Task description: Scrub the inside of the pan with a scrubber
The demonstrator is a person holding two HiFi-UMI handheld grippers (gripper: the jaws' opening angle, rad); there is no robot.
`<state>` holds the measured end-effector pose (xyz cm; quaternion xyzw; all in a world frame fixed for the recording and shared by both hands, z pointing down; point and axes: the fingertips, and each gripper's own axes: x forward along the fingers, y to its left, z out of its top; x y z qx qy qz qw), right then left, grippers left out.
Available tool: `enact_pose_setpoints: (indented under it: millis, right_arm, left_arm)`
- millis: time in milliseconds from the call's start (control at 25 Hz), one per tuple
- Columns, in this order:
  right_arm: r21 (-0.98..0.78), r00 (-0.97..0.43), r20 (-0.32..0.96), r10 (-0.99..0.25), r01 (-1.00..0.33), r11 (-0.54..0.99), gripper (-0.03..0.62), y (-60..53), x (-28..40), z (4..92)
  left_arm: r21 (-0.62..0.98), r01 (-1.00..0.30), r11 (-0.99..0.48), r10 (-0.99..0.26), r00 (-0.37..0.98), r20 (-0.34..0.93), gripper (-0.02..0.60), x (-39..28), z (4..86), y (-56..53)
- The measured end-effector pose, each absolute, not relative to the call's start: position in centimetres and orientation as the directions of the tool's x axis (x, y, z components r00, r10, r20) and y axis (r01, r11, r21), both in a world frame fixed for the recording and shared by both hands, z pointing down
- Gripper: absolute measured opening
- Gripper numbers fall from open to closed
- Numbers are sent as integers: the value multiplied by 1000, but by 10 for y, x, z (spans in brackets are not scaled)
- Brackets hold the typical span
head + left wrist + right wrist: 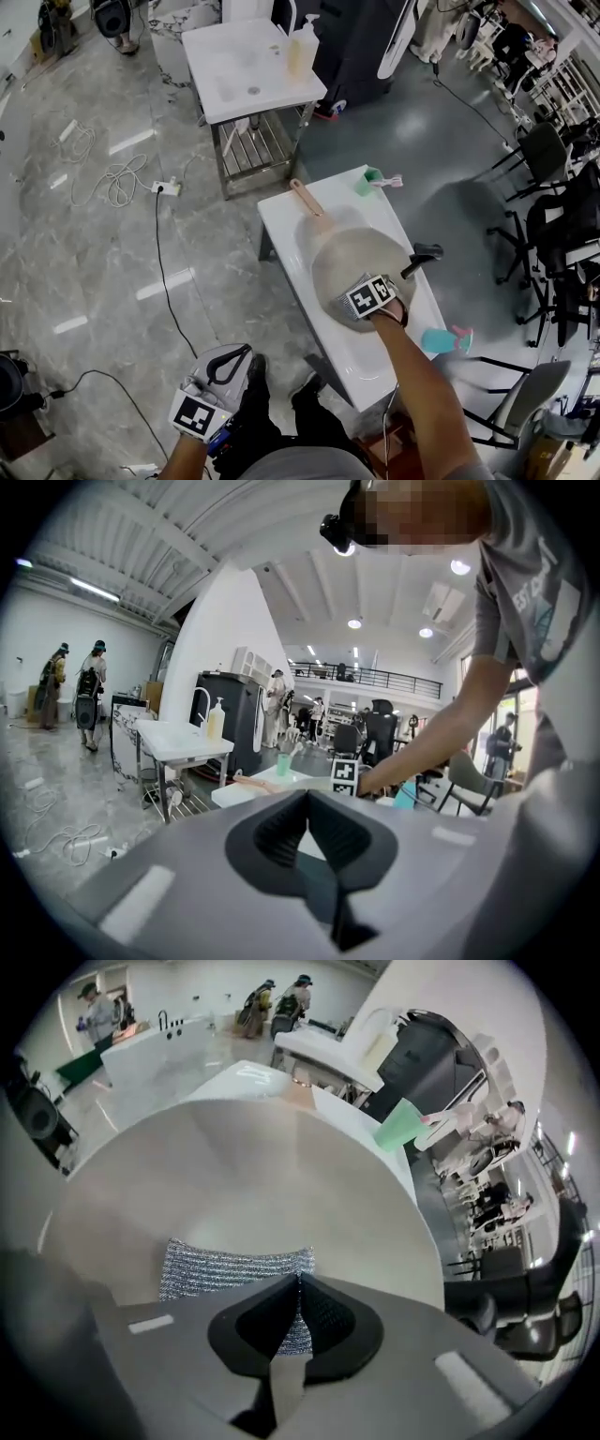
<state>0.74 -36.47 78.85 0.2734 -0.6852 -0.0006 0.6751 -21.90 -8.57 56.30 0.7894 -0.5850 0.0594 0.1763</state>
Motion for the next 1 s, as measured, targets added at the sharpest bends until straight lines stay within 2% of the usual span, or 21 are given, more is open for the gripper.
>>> enact_pose_setpoints:
  millis: [160, 400, 640, 840, 1000]
  right_arm:
    - [422, 122, 906, -405, -322, 847, 14, -381, 23, 796]
    - [456, 124, 883, -453, -457, 763, 14, -425, 20, 804]
    - [403, 46, 890, -453, -544, 736, 14, -450, -21, 810]
    - [308, -92, 911, -403, -497, 811, 12, -427, -72, 805]
    - [257, -141, 935, -325, -363, 896, 12, -377, -88, 803]
  left_arm:
    - [211, -942, -261, -894, 318, 315, 2, -217, 567, -89]
    - [207, -944, -256, -882, 315, 350, 2, -218, 577, -88]
    - [220, -948, -231, -870, 303, 390, 2, -221, 594, -85]
    - [220, -948, -228, -873, 299, 385, 2, -221, 593, -93]
    - [218, -946, -241, -880, 307, 362, 2, -216, 581, -103]
